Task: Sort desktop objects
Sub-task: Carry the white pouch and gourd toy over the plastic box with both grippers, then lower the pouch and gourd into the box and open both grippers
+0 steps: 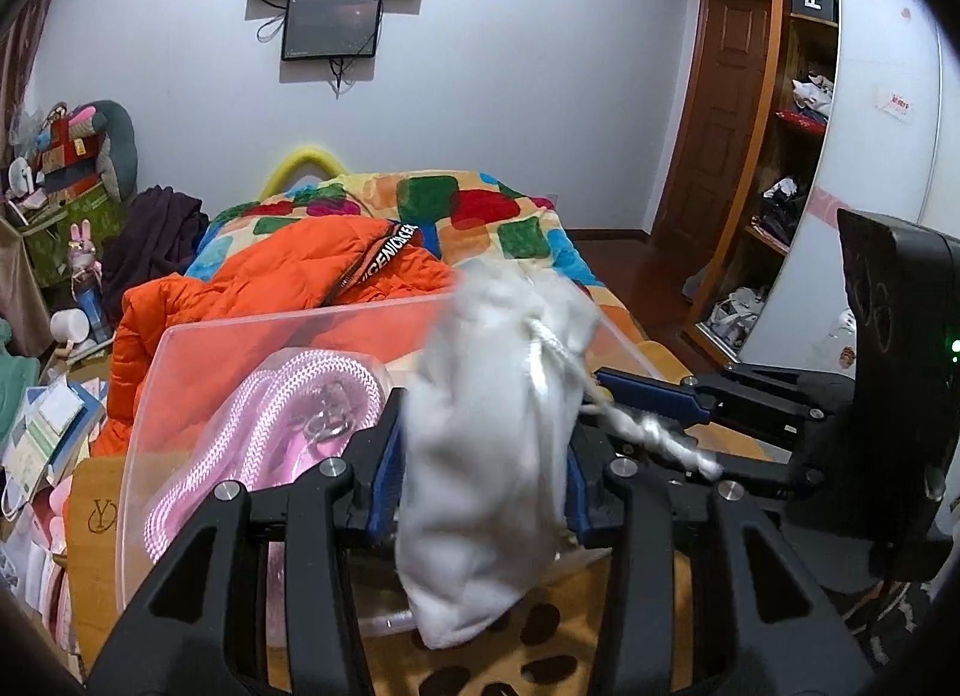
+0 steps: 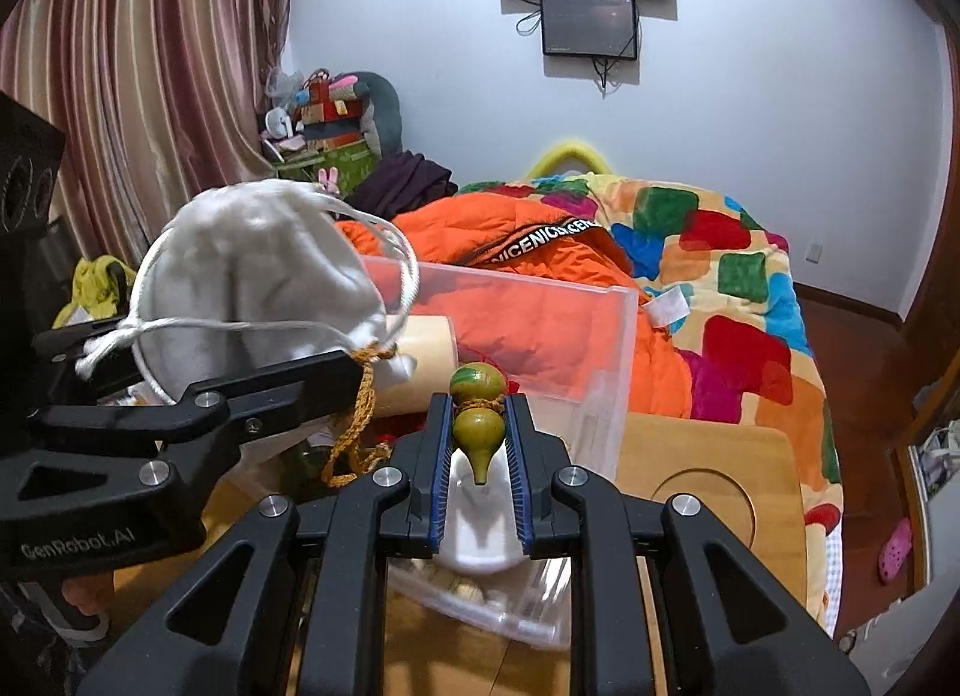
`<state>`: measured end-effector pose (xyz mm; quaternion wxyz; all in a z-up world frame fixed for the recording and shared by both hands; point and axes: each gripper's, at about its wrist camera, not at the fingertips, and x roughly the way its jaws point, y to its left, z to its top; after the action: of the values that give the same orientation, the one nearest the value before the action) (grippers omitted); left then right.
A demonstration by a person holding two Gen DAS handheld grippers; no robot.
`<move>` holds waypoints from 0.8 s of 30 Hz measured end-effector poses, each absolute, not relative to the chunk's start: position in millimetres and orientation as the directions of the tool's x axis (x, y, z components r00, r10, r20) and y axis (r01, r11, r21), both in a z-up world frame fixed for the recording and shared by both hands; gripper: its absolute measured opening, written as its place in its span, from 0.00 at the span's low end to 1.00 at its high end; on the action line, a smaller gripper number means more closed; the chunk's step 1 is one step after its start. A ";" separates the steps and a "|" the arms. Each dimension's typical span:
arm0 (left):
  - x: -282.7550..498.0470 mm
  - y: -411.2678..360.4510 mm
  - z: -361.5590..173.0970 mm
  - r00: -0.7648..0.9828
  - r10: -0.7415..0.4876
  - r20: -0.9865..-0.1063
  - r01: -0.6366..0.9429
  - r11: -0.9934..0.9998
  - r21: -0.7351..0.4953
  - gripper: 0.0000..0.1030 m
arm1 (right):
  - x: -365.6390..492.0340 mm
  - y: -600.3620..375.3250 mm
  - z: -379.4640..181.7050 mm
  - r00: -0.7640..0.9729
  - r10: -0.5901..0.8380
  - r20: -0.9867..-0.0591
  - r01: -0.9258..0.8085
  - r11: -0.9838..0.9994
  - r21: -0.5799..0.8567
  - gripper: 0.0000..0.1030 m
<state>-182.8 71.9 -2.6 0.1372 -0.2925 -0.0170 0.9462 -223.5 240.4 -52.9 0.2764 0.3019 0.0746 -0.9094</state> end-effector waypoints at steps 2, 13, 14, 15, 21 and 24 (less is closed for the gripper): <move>-183.1 74.4 -3.9 -0.801 0.254 -0.542 -0.246 -0.965 -0.089 0.42 | -226.3 237.9 -55.8 -0.665 -0.449 -0.597 0.549 -0.836 0.018 0.15; -180.5 66.7 -1.4 -0.815 0.267 -0.515 -0.254 -0.962 -0.097 0.42 | -227.8 221.3 -61.3 -0.685 -0.405 -0.605 0.556 -0.828 -0.075 0.15; -179.4 66.5 -0.2 -0.817 0.265 -0.512 -0.252 -0.963 -0.096 0.42 | -227.4 220.9 -61.1 -0.689 -0.400 -0.604 0.553 -0.829 -0.082 0.18; -179.9 66.9 0.3 -0.816 0.267 -0.512 -0.254 -0.962 -0.098 0.42 | -226.1 220.4 -60.0 -0.695 -0.394 -0.601 0.549 -0.831 -0.090 0.21; -173.5 68.1 6.9 -0.824 0.263 -0.502 -0.252 -0.963 -0.091 0.56 | -213.0 221.8 -50.2 -0.749 -0.361 -0.555 0.516 -0.844 -0.148 0.49; -167.2 67.9 13.1 -0.838 0.248 -0.486 -0.243 -0.967 -0.075 0.63 | -207.7 224.0 -45.8 -0.757 -0.353 -0.549 0.507 -0.848 -0.154 0.50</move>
<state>-167.2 67.9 13.1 0.1281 -0.2542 -0.0050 0.9586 -207.7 224.0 -45.8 0.2324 0.2593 0.1485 -0.9256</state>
